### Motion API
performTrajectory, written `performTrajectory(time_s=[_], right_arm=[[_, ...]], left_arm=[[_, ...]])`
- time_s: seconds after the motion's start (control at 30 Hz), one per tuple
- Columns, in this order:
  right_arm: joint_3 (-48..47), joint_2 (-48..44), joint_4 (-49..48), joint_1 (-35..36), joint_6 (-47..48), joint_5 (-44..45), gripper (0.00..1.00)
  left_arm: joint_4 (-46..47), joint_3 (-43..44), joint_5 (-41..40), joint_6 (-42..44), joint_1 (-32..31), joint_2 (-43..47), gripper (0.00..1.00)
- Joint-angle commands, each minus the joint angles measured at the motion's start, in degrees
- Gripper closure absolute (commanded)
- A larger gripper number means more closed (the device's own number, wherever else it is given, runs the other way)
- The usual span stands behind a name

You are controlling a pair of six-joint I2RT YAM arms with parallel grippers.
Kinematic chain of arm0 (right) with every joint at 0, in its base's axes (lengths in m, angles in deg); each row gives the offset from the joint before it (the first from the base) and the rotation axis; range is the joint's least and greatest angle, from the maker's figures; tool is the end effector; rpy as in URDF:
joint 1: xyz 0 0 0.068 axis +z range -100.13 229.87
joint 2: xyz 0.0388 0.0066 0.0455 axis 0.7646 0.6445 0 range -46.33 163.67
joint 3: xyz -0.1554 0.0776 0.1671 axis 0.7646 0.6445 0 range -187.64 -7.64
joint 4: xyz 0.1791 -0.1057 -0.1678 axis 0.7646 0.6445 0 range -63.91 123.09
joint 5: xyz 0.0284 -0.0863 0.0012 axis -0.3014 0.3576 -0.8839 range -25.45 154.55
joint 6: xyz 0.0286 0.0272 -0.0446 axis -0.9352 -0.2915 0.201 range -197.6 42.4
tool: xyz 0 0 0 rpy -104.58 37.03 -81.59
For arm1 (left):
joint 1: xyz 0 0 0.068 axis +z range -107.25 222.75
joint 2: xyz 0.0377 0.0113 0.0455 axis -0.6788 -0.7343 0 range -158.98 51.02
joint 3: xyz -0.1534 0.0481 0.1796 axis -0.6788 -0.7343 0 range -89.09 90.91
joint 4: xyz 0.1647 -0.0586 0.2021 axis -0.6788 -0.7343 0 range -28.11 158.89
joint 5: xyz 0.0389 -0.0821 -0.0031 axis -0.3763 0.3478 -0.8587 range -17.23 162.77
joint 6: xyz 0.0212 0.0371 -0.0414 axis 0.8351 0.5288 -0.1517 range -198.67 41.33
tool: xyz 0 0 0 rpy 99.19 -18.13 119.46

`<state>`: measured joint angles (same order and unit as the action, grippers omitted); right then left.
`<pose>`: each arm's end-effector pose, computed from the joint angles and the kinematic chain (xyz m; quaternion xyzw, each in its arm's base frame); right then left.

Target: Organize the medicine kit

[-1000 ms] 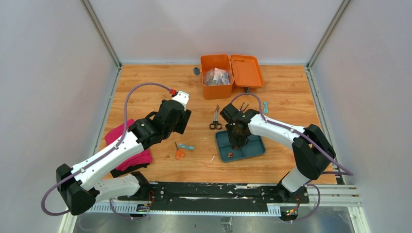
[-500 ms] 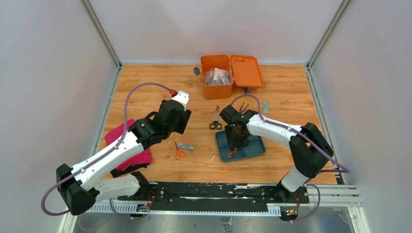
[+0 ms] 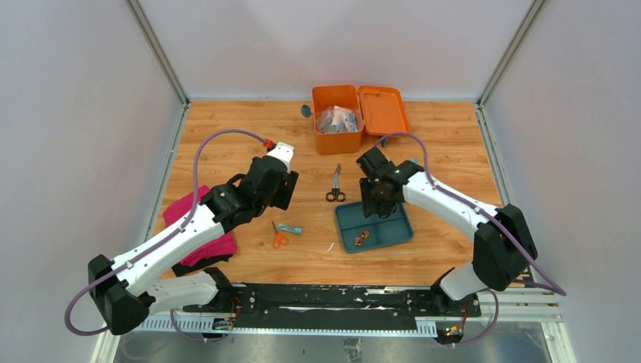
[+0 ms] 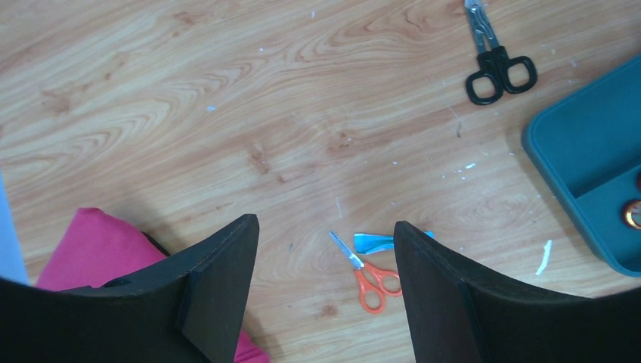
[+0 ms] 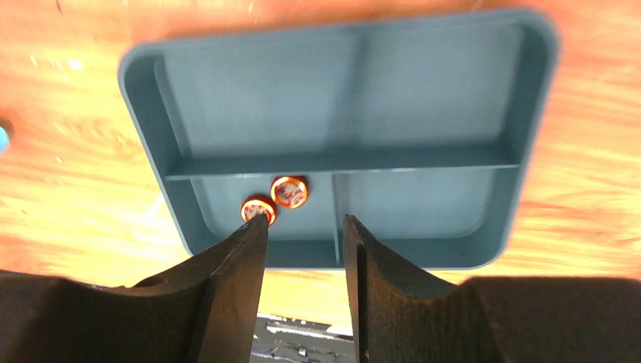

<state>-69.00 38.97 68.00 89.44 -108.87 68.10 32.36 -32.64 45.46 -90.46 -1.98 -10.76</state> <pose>0.2353 0.1909 0.1894 -0.0642 0.9753 0.0964 0.1879 0.1919 -0.1621 0.2783 0.1592 0.8781 0.0022 0.4512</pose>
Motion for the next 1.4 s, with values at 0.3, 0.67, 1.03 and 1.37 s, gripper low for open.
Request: performTrajectory(time_s=[0.3, 0.67, 1.03, 1.37], right_arm=[[-12.2, 4.1, 2.7, -24.4, 12.8, 0.6, 0.53], [-25.9, 24.1, 2.2, -35.0, 17.1, -2.7, 0.54], [-37.9, 35.5, 4.1, -37.6, 20.5, -5.8, 0.58], [-41.2, 40.0, 5.8, -37.9, 21.2, -4.6, 0.61]], left_arm=[[0.4, 0.0, -1.1, -4.1, 0.5, 0.4, 0.28], [-0.3, -1.4, -3.3, -3.1, 0.5, 2.1, 0.27], [-0.2, -1.4, -3.0, -2.8, 0.5, 2.1, 0.27], [-0.3, -1.4, -2.8, -2.8, 0.5, 1.8, 0.27]])
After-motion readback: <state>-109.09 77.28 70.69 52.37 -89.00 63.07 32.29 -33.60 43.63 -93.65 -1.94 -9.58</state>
